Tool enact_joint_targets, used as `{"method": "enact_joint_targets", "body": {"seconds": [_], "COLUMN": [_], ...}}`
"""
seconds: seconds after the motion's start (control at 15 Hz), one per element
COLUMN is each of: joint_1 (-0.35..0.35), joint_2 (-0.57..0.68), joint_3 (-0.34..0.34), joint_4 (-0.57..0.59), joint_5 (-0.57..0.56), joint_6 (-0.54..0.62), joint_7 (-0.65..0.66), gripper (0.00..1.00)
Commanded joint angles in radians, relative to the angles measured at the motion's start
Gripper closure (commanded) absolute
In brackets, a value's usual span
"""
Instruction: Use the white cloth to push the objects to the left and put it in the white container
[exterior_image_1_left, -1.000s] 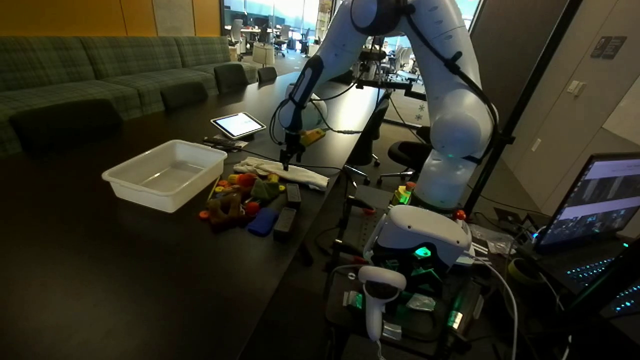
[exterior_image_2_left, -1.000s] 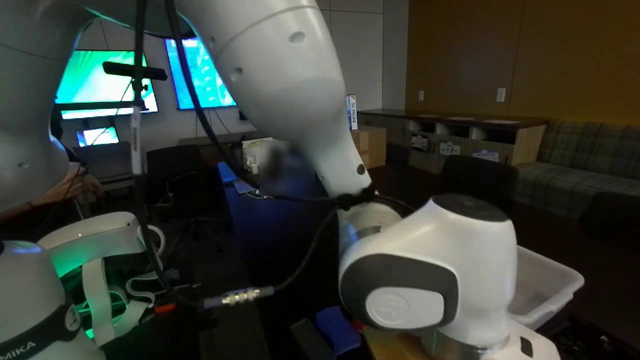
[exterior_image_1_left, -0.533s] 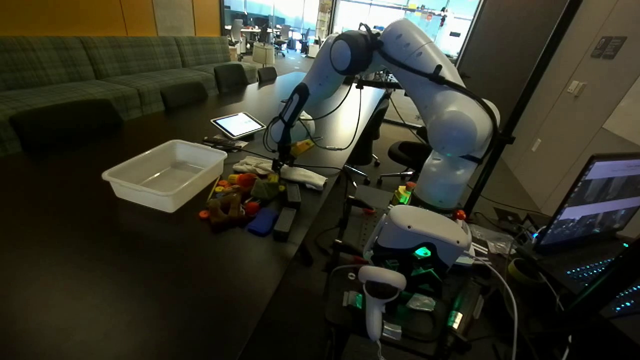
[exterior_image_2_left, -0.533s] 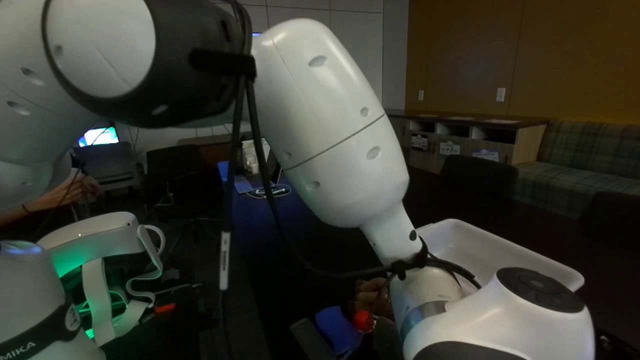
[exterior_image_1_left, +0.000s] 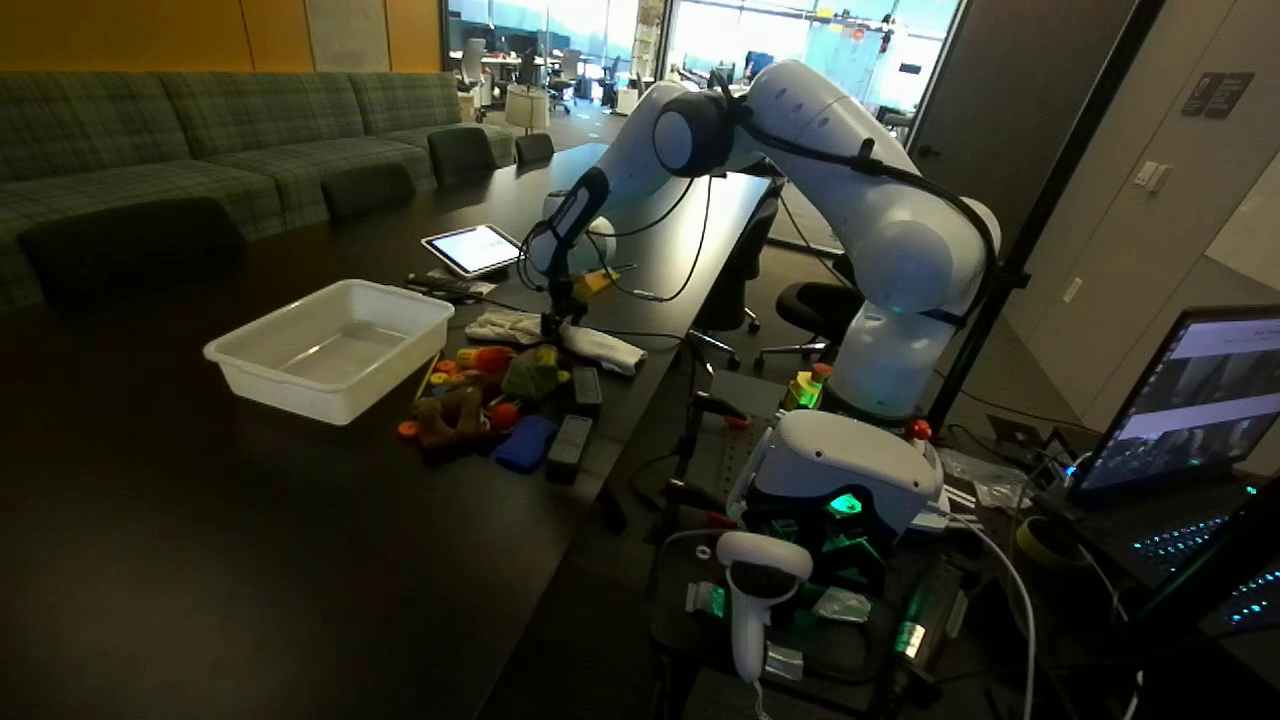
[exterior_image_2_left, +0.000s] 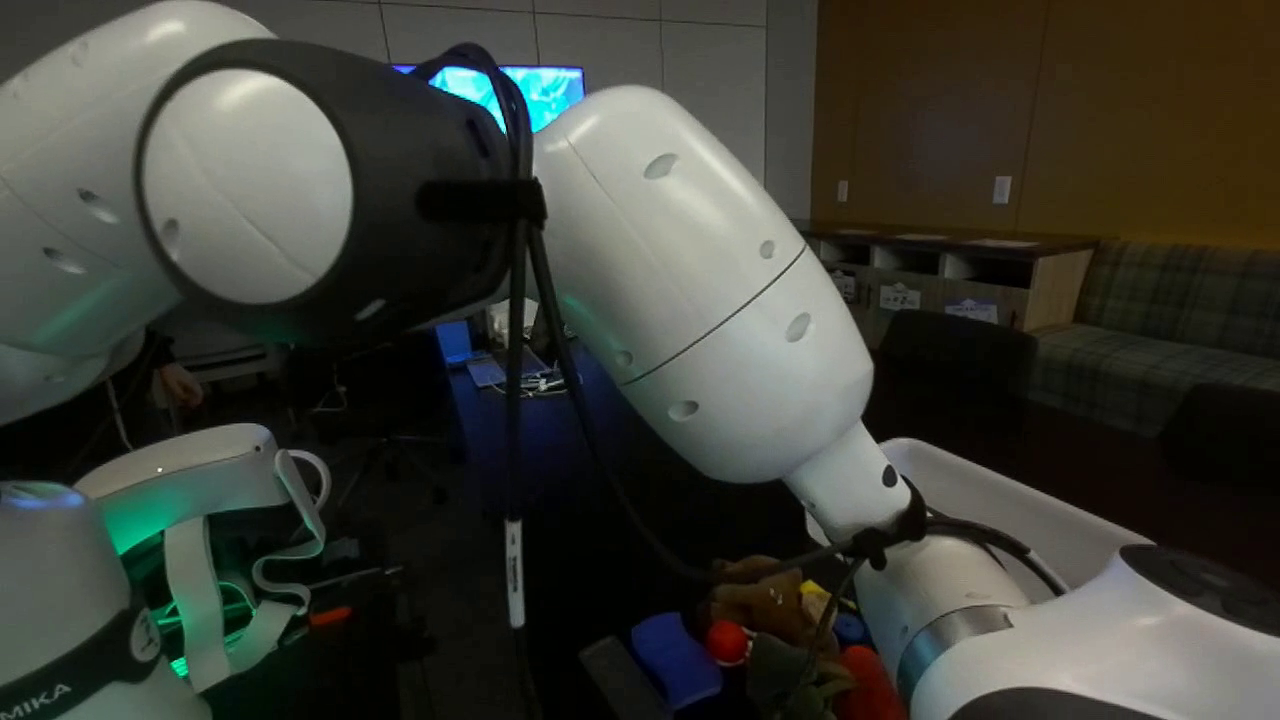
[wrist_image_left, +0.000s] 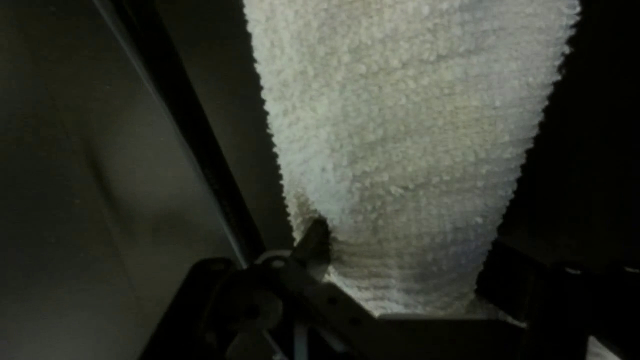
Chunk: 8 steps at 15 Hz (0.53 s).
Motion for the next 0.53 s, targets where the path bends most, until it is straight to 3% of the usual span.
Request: {"method": "enact_joint_targets", "body": {"seconds": [0.0, 0.33, 0.4, 0.47], "joint_1": [-0.019, -0.045, -0.057, -0.066], "joint_2": [-0.008, -0.128, -0.159, -0.184], "joint_3": [0.002, -0.001, 0.001, 0.001], "joint_4": [0.047, -0.04, -0.067, -0.088], "joint_5": [-0.021, -0.023, -0.023, -0.022], "joint_6": [-0.112, -0.15, -0.156, -0.16], "joint_7": [-0.052, -0.123, -0.145, -0.163], "gripper": [0.6, 0.92, 0.96, 0.93]}}
